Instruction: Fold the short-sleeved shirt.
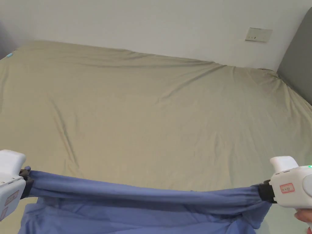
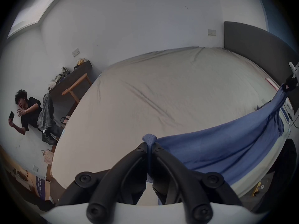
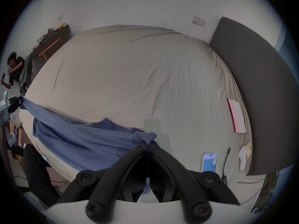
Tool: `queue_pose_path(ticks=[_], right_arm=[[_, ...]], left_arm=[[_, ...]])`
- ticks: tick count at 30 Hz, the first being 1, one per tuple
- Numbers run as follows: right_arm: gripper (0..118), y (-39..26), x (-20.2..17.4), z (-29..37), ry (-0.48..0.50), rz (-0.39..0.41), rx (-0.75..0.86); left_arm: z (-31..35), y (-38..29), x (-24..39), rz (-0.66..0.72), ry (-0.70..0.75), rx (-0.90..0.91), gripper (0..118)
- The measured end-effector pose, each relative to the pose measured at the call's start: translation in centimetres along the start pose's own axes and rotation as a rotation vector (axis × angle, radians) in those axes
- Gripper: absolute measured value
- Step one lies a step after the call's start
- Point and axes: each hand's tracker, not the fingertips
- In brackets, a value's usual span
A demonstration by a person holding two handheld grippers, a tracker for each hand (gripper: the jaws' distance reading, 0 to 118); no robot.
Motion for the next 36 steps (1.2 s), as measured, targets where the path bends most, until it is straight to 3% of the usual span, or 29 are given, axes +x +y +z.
queue_pose_path(ticks=[17, 24, 26, 27, 28, 29, 30, 31, 32, 33, 36], right_arm=[[2, -9.6, -0.3, -8.1, 0.08, 0.019, -0.382], [4, -10.2, -0.6, -11.2, 0.077, 0.005, -0.421], [9, -9.8, -0.6, -11.1, 0.068, 0.007, -0.415], [13, -9.7, -0.6, -11.2, 0.062, 0.011, -0.41], [19, -9.7, -0.8, -11.0, 0.054, 0.015, -0.404], [27, -9.4, -0.7, -10.8, 0.038, 0.023, -0.396], [43, -9.2, -0.6, -10.4, 0.028, 0.027, -0.384], [76, -8.7, -0.6, -9.9, -0.01, 0.035, -0.358], [96, -8.2, -0.7, -9.1, -0.069, 0.057, -0.317], [103, -7.5, -0.6, -8.2, -0.1, 0.075, -0.273], [103, -4.5, -1.2, -3.8, -0.15, 0.095, -0.054]], left_arm=[[-4.2, -9.1, 1.1, -0.088, -0.105, -0.333, 2], [-6.9, -10.2, 1.4, -0.132, -0.116, -0.387, 2], [-7.0, -10.1, 1.3, -0.143, -0.123, -0.395, 5], [-7.0, -10.1, 1.2, -0.146, -0.128, -0.396, 9], [-7.0, -10.1, 1.2, -0.15, -0.125, -0.392, 21], [-6.9, -9.9, 1.1, -0.161, -0.092, -0.384, 41], [-6.7, -9.7, 1.0, -0.174, -0.044, -0.373, 69], [-6.3, -9.3, 0.8, -0.174, -0.012, -0.359, 101], [-5.9, -8.8, 0.3, -0.157, -0.025, -0.339, 113], [-5.2, -8.2, -0.1, -0.117, -0.05, -0.258, 114], [-2.2, -5.3, -0.7, -0.039, -0.056, -0.022, 114]])
